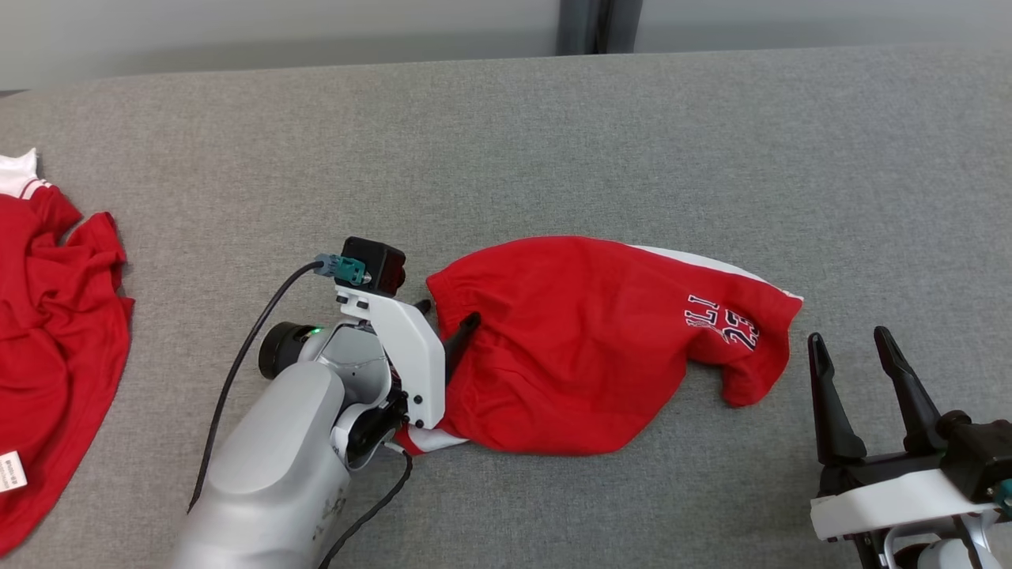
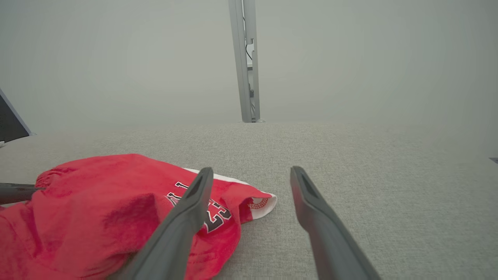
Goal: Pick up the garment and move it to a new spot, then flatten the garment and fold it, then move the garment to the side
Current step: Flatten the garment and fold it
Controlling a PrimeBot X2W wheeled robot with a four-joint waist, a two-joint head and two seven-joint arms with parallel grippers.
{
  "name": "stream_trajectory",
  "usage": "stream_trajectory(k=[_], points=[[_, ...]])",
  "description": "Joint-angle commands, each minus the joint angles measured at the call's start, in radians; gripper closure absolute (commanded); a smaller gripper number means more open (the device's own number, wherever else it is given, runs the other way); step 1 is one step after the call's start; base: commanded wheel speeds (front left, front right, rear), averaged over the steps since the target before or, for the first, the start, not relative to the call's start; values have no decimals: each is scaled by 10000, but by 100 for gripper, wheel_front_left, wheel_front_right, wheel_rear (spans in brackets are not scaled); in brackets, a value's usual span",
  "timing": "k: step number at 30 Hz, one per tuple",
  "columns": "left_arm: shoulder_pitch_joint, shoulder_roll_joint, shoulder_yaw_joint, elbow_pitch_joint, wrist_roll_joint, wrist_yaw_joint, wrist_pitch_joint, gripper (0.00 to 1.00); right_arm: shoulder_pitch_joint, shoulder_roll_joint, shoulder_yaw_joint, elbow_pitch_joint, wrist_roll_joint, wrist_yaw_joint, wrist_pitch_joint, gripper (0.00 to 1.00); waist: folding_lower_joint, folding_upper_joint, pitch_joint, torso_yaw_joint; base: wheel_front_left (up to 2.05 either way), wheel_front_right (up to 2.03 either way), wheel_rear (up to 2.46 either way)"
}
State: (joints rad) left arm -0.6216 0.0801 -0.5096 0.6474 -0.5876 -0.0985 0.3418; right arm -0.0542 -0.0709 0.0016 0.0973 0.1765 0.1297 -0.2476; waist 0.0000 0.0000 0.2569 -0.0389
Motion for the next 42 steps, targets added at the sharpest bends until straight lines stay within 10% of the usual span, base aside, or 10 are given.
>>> stream_trajectory(k=[1,2,4,22,42], points=[[-241,-3,-36,186,-170,-92,106,0,-122,-35,-24,33,36,20,-108,0,0,0,37,-53,0,0,0],[-297,-30,-57,273,-290,-154,161,5,-158,-28,-14,55,46,20,-113,0,0,0,48,-76,0,0,0],[-453,-31,-145,319,-329,-209,19,100,-219,-7,10,102,69,20,-126,0,0,0,73,-113,0,0,0],[-2858,623,-1242,-1211,1897,-280,-4591,100,-137,97,-156,277,53,20,-196,0,0,0,-440,-207,0,0,0],[3367,2381,-2849,-3803,1744,826,-4044,100,-31,61,-309,33,-56,20,-179,0,0,0,-246,632,0,0,0]])
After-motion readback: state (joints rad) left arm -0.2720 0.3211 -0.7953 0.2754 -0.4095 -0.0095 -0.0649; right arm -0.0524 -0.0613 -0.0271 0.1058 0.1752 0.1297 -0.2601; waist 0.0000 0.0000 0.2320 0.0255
